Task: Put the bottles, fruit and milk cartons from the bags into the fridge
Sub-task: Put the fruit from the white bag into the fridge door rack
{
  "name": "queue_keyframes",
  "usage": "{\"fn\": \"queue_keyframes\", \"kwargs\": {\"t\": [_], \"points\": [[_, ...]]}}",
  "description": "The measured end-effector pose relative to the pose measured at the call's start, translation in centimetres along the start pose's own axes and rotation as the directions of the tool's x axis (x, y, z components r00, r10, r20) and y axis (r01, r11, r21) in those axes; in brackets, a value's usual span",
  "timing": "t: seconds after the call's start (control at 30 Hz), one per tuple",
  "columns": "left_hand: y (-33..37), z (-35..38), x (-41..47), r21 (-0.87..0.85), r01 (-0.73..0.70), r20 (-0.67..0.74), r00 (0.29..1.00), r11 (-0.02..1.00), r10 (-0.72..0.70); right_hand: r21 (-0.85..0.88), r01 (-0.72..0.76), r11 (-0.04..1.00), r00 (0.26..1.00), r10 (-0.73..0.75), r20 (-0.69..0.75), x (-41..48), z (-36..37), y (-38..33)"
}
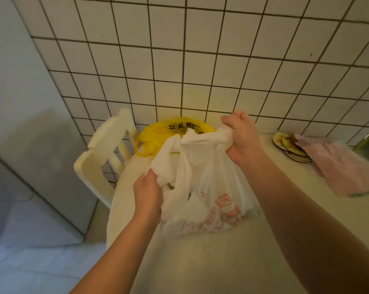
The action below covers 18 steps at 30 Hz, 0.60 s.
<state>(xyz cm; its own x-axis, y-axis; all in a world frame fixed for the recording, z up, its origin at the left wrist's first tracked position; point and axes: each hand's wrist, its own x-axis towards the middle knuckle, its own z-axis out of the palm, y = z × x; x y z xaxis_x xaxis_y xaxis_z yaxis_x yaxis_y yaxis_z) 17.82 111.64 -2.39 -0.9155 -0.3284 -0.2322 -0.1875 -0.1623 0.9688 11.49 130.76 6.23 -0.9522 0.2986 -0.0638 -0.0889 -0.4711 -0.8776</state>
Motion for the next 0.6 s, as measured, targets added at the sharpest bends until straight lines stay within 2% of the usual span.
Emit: {"fn": "queue_keyframes", "kwargs": {"t": [0.13,0.27,0.37,0.47,0.6], "points": [[-0.2,-4.2,1.9,0.055,-0.04,-0.029,0.999,0.998,0.041,-0.003,-0.001,1.0,0.998,0.001,0.06,-1.1,4.1,1.9],[-1.2,-6.7,2.3,0.121,-0.04,0.064,0.997,0.992,0.032,-0.121,0.015,0.993,0.999,-0.01,0.043,-1.8,5.1,4.1],[-2.5,-8.3,2.5,0.138,0.009,0.142,0.989,0.99,-0.029,-0.255,-0.027,0.967,0.999,0.019,-0.032,-3.0,2.9,6.0],[-5.4,-10.5,2.9,0.211,0.119,0.132,0.98,0.97,-0.149,-0.454,-0.073,0.888,0.992,0.018,-0.125,-4.6,-1.5,7.7],[-9.0,-13.8,3.8,0.407,0.188,0.111,0.961,0.894,-0.253,-0.702,-0.183,0.689,0.955,-0.045,-0.293,-6.8,-8.0,8.8]]}}
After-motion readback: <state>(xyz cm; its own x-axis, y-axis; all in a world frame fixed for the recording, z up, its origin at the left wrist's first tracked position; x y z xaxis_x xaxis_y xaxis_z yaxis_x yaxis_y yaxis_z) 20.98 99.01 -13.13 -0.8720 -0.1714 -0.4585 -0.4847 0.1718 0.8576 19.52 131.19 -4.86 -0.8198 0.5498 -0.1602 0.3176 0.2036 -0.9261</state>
